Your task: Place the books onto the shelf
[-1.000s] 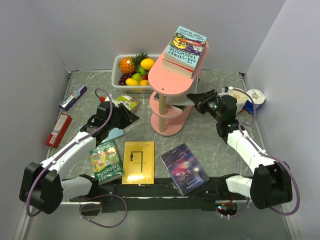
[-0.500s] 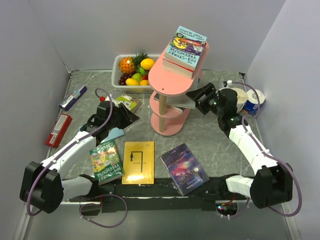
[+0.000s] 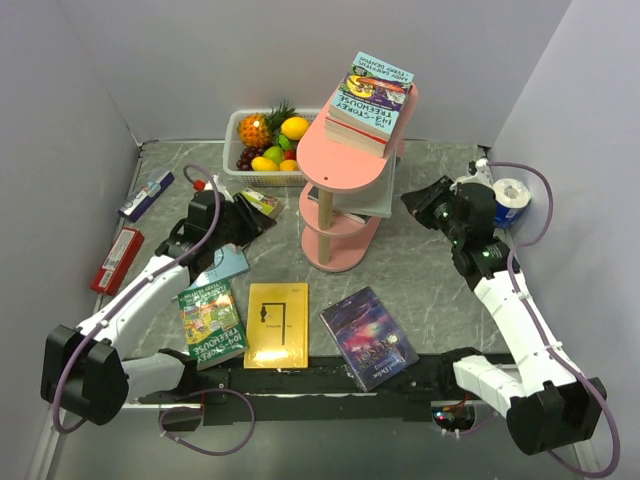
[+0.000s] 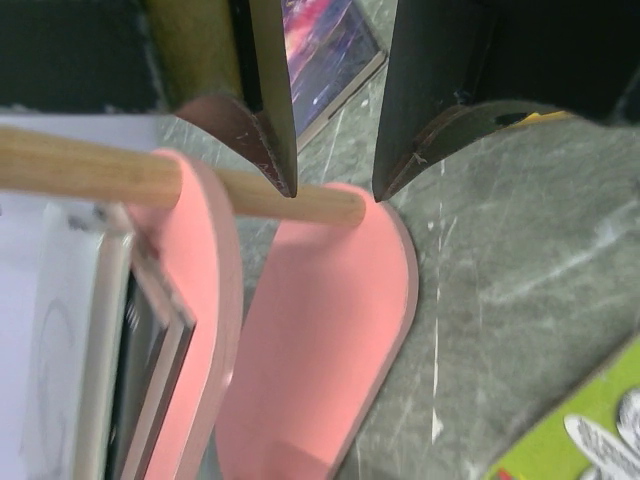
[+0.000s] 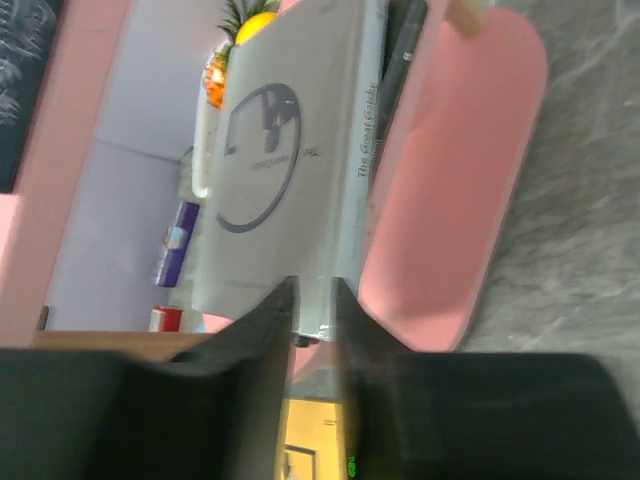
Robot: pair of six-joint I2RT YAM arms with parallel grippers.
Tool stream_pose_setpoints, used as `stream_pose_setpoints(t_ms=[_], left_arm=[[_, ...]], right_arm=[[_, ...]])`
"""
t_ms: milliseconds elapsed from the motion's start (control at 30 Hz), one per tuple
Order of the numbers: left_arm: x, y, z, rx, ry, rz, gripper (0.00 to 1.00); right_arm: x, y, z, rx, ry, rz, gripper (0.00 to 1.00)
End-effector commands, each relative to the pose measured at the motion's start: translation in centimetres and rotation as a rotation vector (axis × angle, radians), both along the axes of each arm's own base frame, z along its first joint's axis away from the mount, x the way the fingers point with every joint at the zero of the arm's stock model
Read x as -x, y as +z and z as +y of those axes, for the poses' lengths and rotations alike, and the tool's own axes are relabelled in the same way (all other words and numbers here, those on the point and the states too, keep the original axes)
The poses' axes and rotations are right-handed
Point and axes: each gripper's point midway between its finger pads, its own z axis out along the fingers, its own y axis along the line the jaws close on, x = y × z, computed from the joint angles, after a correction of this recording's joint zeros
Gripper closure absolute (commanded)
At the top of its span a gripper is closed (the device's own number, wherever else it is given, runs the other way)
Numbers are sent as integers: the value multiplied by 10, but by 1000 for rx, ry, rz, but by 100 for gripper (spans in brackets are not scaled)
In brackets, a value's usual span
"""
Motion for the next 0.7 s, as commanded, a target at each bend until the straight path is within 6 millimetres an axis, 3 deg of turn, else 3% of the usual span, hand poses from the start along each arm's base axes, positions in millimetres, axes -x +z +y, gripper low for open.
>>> stream_pose_setpoints(t_ms=[0, 67, 100, 167, 200, 233, 300, 433, 467, 500, 667], left_arm=[[-35, 52, 5, 42, 54, -108, 58], [-47, 56, 2, 63, 50, -98, 59], [-55, 73, -2, 80, 44, -133, 59], [-69, 78, -11, 94, 25, -141, 59], [-78, 95, -14, 108, 20, -173, 59], [-88, 87, -19, 107, 12, -147, 59], [-97, 101, -31, 134, -42, -168, 59], [-114, 99, -53, 188, -128, -164, 60], [-118, 87, -58, 197, -141, -132, 60], [-124, 97, -62, 215, -157, -165, 60], [-136, 81, -78, 252, -219, -126, 60]], right_arm=[[-7, 0, -5, 58, -9, 12, 91], [-13, -2, -6, 66, -15, 27, 99], [-13, -5, -7, 70, -21, 45, 100], [-17, -7, -7, 70, -29, 50, 100], [-18, -9, -8, 72, -35, 59, 100], [-20, -10, -7, 72, -36, 64, 100], [-21, -10, -6, 64, -28, 62, 100], [-25, -13, -1, 54, -10, 67, 100], [-25, -14, 1, 53, -4, 69, 100], [-26, -14, 2, 52, -1, 69, 100], [-28, -18, 8, 50, 28, 86, 100]])
